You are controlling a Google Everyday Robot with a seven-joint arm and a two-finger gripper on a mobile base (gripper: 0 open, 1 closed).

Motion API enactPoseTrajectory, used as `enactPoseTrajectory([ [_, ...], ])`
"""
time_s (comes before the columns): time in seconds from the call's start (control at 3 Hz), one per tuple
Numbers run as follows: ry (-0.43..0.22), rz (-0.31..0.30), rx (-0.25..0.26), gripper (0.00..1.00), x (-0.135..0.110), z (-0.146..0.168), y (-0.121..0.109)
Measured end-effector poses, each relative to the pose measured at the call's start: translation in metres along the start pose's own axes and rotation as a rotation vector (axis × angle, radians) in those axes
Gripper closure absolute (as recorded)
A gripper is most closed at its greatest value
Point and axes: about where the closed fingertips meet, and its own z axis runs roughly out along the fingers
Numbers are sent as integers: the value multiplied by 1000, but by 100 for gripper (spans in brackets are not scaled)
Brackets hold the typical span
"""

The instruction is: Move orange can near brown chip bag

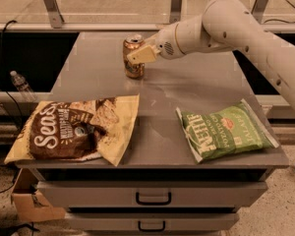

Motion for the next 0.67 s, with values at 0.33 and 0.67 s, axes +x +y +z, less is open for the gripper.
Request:
enactPoseTrajectory([
  [0.33, -2, -16, -13, 100, -6, 3, 3],
  [0.67, 23, -84, -33, 100, -19, -1, 11],
])
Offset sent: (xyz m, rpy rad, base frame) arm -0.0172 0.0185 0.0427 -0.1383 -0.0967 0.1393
